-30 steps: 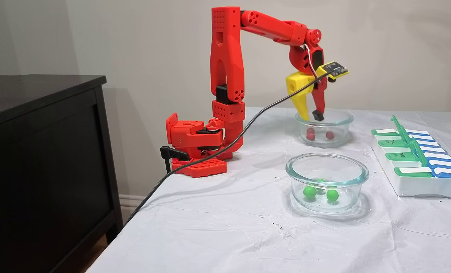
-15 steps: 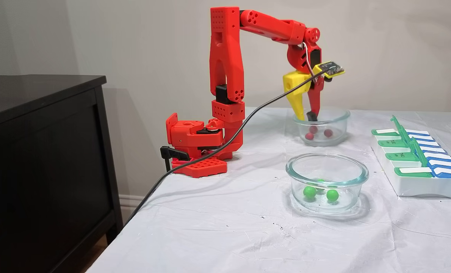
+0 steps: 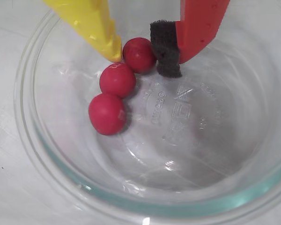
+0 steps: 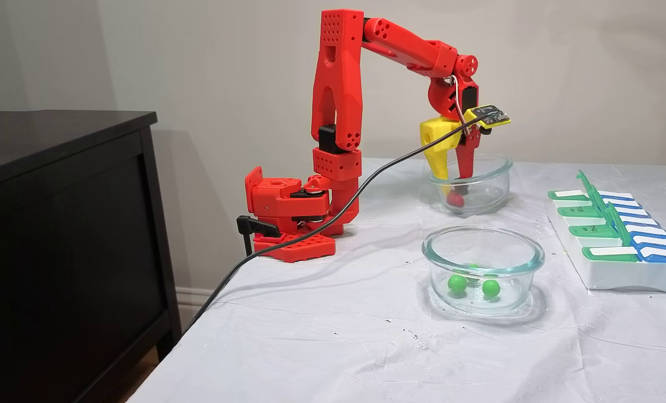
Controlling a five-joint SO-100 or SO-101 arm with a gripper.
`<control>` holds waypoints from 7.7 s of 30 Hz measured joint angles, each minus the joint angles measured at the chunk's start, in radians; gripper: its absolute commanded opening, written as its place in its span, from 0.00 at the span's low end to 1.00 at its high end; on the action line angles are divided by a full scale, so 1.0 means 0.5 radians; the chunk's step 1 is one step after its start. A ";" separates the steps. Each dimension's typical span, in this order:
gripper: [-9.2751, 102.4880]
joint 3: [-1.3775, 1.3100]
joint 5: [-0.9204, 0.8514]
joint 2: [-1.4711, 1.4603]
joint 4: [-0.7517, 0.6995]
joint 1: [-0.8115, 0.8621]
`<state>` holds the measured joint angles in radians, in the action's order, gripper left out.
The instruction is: Sort medicines into box.
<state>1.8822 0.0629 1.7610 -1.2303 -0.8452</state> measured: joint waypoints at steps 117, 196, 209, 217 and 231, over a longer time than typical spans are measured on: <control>0.32 -1.276 -0.899 -0.650 0.110 1.150; 0.29 -1.015 -0.304 -0.230 -0.792 0.405; 0.29 -0.831 -0.233 -0.322 -0.525 0.295; 0.30 -0.825 -0.233 -0.460 -0.552 0.350; 0.27 -0.825 -0.233 -0.491 -0.632 0.337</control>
<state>1.4696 -0.0537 1.5156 -1.5463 -0.6765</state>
